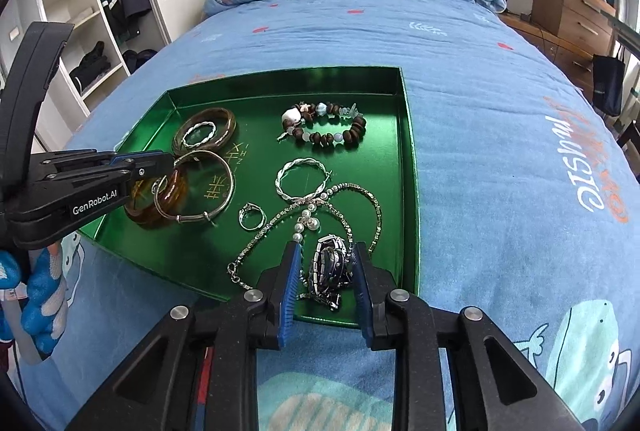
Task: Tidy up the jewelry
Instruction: 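Open both tools to drop the bangle and pendant, then withdraw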
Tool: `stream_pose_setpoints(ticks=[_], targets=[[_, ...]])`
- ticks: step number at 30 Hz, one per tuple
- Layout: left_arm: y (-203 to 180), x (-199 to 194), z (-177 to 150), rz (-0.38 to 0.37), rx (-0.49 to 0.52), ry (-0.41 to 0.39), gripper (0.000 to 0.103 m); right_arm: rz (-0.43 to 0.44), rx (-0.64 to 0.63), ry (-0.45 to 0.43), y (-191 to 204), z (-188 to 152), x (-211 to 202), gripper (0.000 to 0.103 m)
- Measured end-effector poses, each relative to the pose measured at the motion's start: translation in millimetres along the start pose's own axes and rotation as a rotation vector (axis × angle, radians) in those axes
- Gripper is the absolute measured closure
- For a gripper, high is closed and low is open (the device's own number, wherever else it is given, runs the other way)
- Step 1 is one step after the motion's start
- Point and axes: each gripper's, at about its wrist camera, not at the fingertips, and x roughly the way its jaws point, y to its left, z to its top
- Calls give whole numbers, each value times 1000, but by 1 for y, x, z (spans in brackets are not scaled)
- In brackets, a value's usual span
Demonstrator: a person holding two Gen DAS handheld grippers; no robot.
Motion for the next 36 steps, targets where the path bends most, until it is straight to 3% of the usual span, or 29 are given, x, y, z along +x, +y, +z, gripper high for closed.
stream_pose_setpoints(ticks=[7, 9, 12, 21, 28, 31, 36], targets=[[8, -47, -10, 3, -8, -82, 92, -6, 27, -66, 5, -4, -42, 67], [14, -66, -17, 8, -19, -115, 79, -10, 30, -84, 7, -8, -55, 62], [22, -96, -30, 26, -28, -167, 70, -16, 34, -107, 11, -15, -77, 61], [45, -174, -81, 58, -93, -306, 66, -29, 31, -189, 35, -45, -139, 48], [48, -212, -115, 92, -111, -295, 66, -44, 24, -240, 56, -68, -181, 34], [53, -223, -128, 93, -128, -281, 56, -61, 22, -257, 65, -77, -196, 27], [60, -246, -144, 128, -125, -331, 54, -82, 39, -290, 75, -91, -218, 18]])
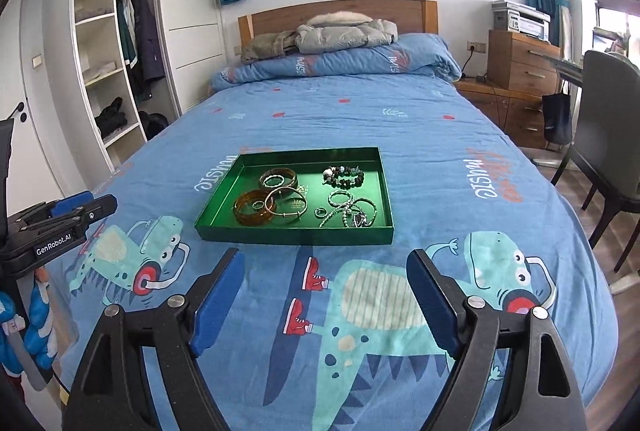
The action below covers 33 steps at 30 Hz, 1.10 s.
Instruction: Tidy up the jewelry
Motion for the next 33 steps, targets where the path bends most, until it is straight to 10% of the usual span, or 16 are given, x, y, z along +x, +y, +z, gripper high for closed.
stream_pose_setpoints(ticks=[11, 33], targets=[[17, -26, -13, 19, 9, -37, 54, -67, 50, -40, 12, -15, -25, 1], [16, -51, -23, 19, 14, -106, 54, -192, 35, -65, 2, -36, -36, 0]])
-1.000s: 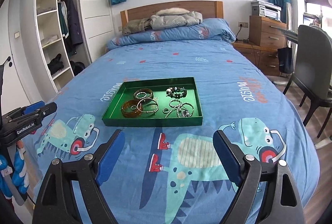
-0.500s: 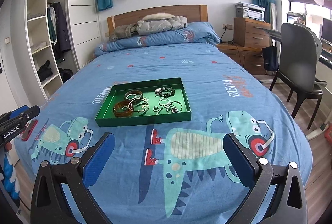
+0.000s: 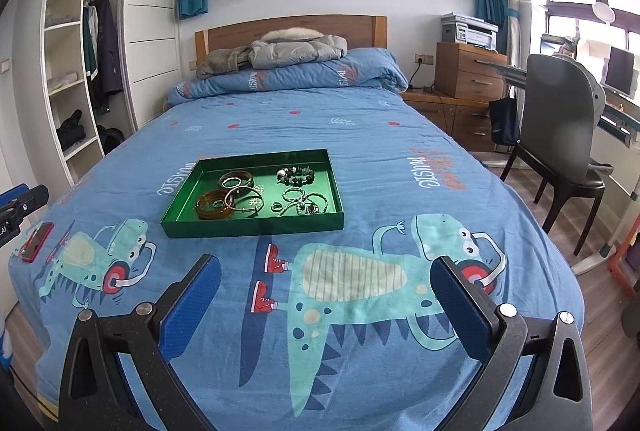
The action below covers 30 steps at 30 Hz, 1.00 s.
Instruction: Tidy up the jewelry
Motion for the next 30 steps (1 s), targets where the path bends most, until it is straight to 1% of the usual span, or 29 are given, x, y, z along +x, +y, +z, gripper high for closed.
stream_pose_setpoints(ticks=[4, 17, 30], targets=[[1, 0, -1, 7, 1, -11, 54, -18, -13, -1, -2, -4, 3, 0], [4, 12, -5, -3, -6, 18, 54, -57, 1, -1, -16, -3, 5, 0], [2, 14, -7, -4, 2, 19, 54, -66, 10, 1, -23, -3, 7, 0]])
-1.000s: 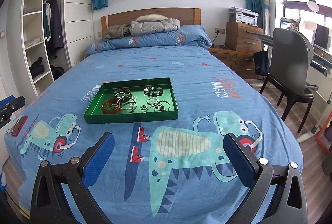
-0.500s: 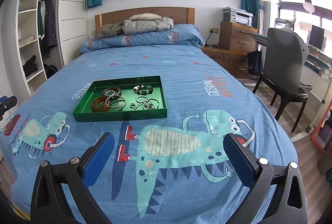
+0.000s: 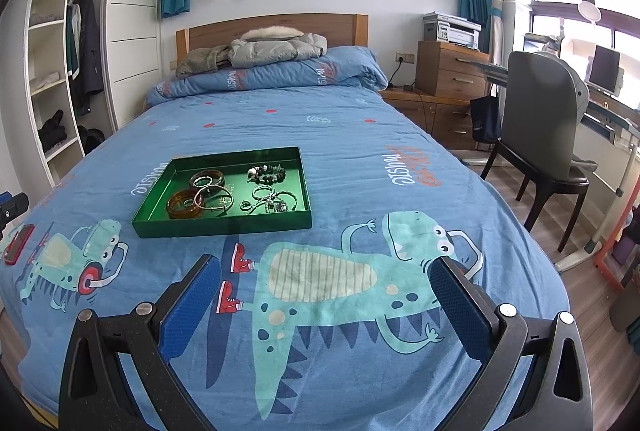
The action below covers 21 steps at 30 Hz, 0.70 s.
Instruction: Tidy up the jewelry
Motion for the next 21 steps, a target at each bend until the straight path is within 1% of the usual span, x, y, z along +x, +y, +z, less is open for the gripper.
stream_pose_setpoints(ticks=[9, 21], targets=[[4, 5, -4, 10, 0, 10, 54, -4, -6, 0, 0, 0, 0, 0], [-1, 9, -7, 39, 16, 28, 54, -45, -45, 9, 10, -2, 0, 0]])
